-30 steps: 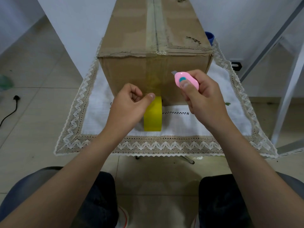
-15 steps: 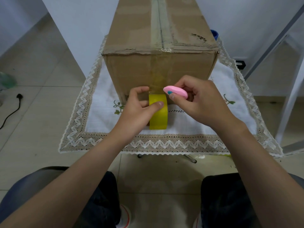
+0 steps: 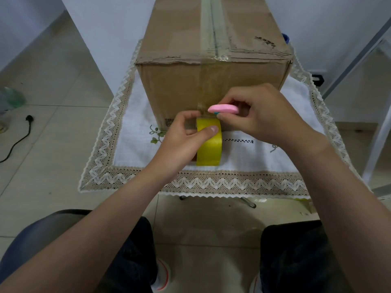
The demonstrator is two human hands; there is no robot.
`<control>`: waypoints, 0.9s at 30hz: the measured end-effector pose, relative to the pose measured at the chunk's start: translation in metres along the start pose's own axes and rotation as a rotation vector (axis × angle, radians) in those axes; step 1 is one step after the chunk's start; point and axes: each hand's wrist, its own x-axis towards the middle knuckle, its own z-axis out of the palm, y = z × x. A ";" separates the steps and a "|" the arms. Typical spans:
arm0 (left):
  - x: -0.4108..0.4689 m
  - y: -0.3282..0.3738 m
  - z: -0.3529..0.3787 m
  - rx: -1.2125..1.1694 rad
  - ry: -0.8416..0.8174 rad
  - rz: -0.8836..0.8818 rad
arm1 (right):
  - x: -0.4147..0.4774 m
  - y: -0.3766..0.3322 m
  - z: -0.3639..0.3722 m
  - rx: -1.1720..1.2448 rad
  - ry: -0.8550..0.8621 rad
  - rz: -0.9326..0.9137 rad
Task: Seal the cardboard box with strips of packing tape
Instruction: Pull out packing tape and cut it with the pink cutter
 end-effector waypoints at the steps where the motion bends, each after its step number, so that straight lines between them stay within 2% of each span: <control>1: 0.000 0.000 0.000 -0.004 -0.008 0.007 | 0.002 0.000 0.000 -0.011 -0.014 -0.005; 10: -0.004 0.002 0.002 -0.085 -0.067 0.055 | 0.015 -0.007 0.005 -0.156 -0.118 -0.011; 27: -0.004 0.004 0.004 -0.136 -0.077 0.055 | 0.025 -0.019 0.002 -0.160 -0.158 0.013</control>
